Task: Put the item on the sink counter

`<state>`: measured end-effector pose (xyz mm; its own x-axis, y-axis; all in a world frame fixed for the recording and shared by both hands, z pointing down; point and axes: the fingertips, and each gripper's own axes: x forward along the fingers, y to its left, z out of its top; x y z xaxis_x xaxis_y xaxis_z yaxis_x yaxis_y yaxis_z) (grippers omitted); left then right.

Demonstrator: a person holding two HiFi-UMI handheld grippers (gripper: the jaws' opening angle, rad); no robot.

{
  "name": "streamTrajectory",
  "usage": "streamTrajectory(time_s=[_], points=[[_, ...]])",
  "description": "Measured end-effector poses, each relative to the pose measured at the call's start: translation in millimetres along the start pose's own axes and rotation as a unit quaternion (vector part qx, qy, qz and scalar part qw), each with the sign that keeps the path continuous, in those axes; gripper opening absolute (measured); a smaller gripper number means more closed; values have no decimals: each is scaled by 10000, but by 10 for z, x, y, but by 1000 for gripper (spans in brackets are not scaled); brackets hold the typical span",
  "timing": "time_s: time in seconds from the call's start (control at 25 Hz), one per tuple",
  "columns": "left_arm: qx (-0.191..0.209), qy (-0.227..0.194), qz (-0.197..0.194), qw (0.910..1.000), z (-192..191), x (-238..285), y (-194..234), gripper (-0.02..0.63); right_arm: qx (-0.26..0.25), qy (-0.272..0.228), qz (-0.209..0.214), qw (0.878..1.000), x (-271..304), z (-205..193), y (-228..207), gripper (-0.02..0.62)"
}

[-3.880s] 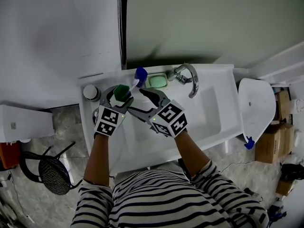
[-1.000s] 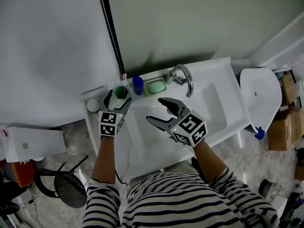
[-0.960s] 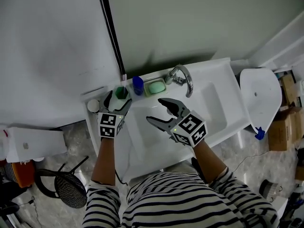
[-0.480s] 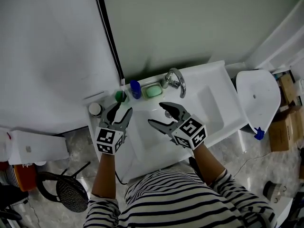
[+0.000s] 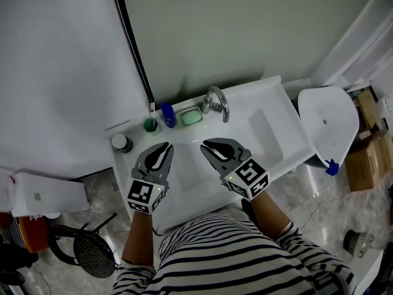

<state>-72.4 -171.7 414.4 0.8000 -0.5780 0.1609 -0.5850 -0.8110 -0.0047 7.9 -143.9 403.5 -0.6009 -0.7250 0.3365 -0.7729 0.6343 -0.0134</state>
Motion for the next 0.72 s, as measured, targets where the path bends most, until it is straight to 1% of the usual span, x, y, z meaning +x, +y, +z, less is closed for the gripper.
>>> streamTrajectory(time_s=[0.04, 0.12, 0.24, 0.4, 0.6, 0.72], points=[[27, -53, -19, 10000, 42, -17, -35, 27, -20, -32, -31, 10000, -38, 10, 12, 35], [98, -154, -114, 9998, 113, -55, -121, 7, -49, -111, -67, 9999, -114, 34, 44, 25], [214, -248, -346, 9989, 179, -112, -295, 5, -93, -245, -49, 9996, -214, 88, 126, 12], [244, -366, -652, 9969, 235, -174, -534, 6, -249, -425, 7, 9988, -302, 159, 274, 8], [266, -393, -939, 9944, 242, -242, -762, 6, -390, -448, 32, 9982, -410, 177, 430, 8], [220, -487, -1049, 9930, 298, -285, -843, 6, -372, -438, 82, 9983, -436, 164, 486, 8]])
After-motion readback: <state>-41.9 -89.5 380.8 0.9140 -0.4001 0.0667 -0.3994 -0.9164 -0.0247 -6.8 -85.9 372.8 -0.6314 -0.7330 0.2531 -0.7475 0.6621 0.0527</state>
